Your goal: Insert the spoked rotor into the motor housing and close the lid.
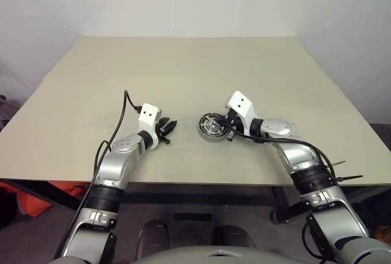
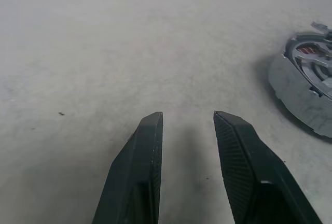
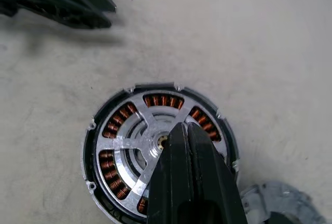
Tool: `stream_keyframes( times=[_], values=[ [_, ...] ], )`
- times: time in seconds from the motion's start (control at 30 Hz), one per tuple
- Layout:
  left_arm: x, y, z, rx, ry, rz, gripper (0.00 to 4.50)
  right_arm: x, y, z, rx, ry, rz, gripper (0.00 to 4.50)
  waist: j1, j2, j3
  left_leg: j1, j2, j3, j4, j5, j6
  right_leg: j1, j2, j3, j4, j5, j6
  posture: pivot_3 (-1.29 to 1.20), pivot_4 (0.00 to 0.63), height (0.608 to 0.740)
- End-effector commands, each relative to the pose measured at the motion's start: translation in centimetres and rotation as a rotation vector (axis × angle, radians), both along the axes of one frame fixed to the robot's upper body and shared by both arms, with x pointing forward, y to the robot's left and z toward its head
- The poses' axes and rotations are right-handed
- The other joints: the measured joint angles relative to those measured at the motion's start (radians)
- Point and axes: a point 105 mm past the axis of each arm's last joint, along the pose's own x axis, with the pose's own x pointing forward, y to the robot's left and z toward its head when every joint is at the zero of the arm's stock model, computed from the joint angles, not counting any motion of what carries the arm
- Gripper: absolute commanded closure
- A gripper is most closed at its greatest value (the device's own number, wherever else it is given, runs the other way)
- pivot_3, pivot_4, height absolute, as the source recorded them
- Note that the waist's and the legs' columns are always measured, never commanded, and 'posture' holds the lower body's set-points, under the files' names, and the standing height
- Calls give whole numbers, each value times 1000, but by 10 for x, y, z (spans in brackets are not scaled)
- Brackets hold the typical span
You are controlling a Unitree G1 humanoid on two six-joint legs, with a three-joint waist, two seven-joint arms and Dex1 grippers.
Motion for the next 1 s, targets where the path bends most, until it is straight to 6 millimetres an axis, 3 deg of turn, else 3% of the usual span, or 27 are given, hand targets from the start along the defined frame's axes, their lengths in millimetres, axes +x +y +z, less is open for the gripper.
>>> stream_keyframes(
  times=[0.03,0.23,0.3,0.47,0.57,0.7,0.83,1.0],
  values=[
    [1,-4,13,3,-52,-20,2852,-4,6,21,38,-54,44,4500,0,0,0,0,0,0,0,0,0,0,0,0,0,0,0,0,0,740],
    [1,-6,13,13,-57,-26,2852,4,9,-13,21,25,-9,4500,-1,0,0,1,0,0,0,0,0,0,0,0,0,0,0,0,0,740],
    [1,-6,13,19,-60,-25,2852,8,7,-13,8,0,-22,4500,-1,0,0,0,0,0,1,0,0,0,0,0,1,0,-1,0,0,740],
    [0,-3,11,32,-60,-19,2852,13,1,19,44,-96,-2,4500,0,0,0,1,0,0,1,0,0,1,0,0,1,1,-1,0,0,740],
    [0,-4,10,38,-62,-21,2852,11,-1,29,22,-123,32,4500,0,0,0,1,0,0,1,0,0,1,0,0,1,1,-1,0,0,740],
    [1,-5,10,41,-64,-20,2852,4,-3,38,-54,-150,112,4500,0,0,0,0,1,0,1,0,0,0,1,0,1,1,-1,0,0,740],
    [1,-5,10,43,-64,-19,2852,-15,-14,29,-200,-124,213,4500,3,0,0,0,0,0,1,0,0,0,0,0,0,1,-1,0,0,740],
    [0,-3,8,44,-58,-17,2852,-39,-26,20,-222,-46,260,4500,4,0,0,0,0,0,1,0,1,1,0,0,0,1,-1,0,0,740]
  ],
)
